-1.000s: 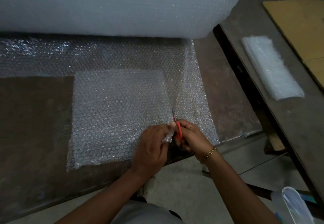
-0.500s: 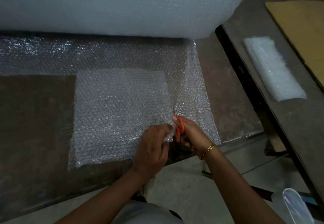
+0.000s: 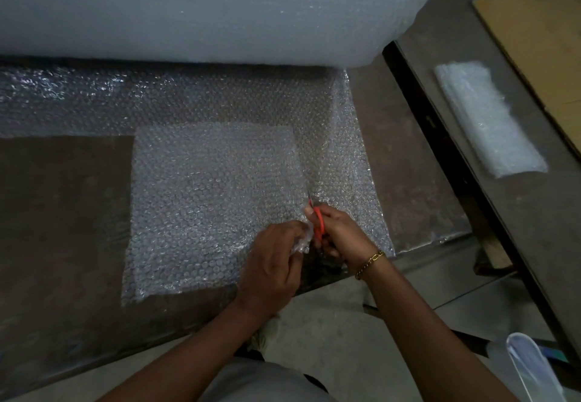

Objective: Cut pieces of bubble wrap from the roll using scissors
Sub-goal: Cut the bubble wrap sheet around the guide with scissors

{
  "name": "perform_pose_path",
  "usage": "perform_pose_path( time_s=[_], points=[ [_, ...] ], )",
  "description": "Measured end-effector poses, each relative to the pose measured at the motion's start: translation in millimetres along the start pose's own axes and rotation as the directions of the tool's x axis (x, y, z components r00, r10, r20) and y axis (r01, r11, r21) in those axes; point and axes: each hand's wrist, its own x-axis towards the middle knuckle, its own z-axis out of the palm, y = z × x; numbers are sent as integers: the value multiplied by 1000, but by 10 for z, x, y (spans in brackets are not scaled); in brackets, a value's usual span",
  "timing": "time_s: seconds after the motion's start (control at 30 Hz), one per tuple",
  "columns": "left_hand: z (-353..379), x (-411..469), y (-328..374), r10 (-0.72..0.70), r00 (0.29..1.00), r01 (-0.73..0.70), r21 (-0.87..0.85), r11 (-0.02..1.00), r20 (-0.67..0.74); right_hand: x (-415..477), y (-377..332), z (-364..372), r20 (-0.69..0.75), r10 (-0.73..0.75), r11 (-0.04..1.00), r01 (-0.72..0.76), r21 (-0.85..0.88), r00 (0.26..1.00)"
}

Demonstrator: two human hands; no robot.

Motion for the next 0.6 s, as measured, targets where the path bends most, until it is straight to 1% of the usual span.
perform_pose_path(
  time_s=[0.2,0.37,0.43,0.5,0.6],
  points=[
    [31,-22,-36,-13,1000,13,23,1000,5,-26,13,-3,31,-13,1000,12,26,999],
    [41,-20,-42,-60,998,60,0,998,-9,-173,-26,-82,120,31,999,-33,18,992],
    [40,-15,-36,-69,998,69,-15,998,-15,-277,7,-106,130,67,997,-70,16,989],
    [23,6,-7,-85,996,84,-28,996,-9,-359,57,-104,126,90,993,-99,68,988],
    [1,55,27,-115,993,115,11,993,19,-397,110,-71,146,89,971,-118,208,985]
  ],
)
